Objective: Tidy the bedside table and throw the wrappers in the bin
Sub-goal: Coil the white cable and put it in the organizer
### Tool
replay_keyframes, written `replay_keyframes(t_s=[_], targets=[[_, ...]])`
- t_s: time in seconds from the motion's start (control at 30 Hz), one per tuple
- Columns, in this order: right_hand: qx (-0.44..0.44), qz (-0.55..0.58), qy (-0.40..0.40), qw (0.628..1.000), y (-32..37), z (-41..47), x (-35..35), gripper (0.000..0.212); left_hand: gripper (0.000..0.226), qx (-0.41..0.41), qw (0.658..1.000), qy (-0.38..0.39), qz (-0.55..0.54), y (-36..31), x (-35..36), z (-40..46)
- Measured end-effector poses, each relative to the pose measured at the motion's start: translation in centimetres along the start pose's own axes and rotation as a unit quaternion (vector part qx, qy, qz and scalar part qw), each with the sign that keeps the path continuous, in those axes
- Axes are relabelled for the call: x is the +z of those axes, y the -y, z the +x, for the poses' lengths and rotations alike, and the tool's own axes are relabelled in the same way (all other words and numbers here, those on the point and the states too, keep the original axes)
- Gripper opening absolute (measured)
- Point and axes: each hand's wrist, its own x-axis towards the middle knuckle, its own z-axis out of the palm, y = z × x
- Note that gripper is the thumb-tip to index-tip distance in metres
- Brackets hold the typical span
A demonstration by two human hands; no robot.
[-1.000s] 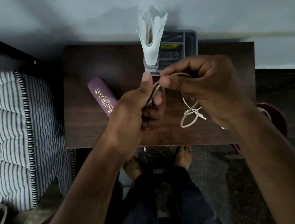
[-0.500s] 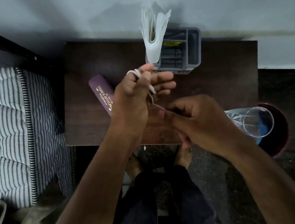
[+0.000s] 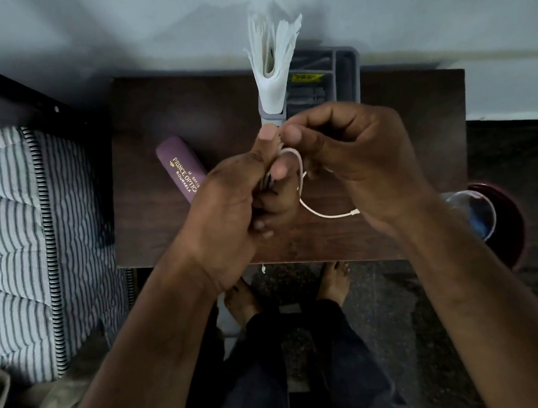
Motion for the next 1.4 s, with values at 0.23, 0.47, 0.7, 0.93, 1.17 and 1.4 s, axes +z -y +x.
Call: replay_keyframes(t_s=[0.23,0.47,0.7,0.93,1.17,1.4], targets=[[0.071,-0.226,0.084,0.968,-2.2,-1.5,0.9,0.039,0.031,0.059,0.972,-0.082,-0.21,-0.5,0.8,0.8],[0.09,-0.348,0.093,0.928,-0.7,-3.2,0.4,0.026,0.021,0.091,0.967,-0.233,0.041,0.8,0.4,2.4],[0.0,-0.283,0.047,0.958,2.4,-1.5,-0.8,0.018,0.056,0.018,0.975,-0.105,0.197,1.5,-0.1,1.3],[0.048,0.015,-0.04,0.998,-0.7,-0.2,0.3,0.011,0.051,-0.026,0.991,0.091,-0.098,-0.1,-0.4,0.7],[0.157,-0.071,0.048,0.984,-3.7,-3.4,2.3,0.038,0.034,0.064,0.965,-0.038,-0.25,-0.1,-1.0,1.3],[0.123,-0.296,0.108,0.941,-1.3,-4.5,1.6,0.022,0.028,0.077,0.972,-0.22,-0.009,1.4,-1.3,2.0]])
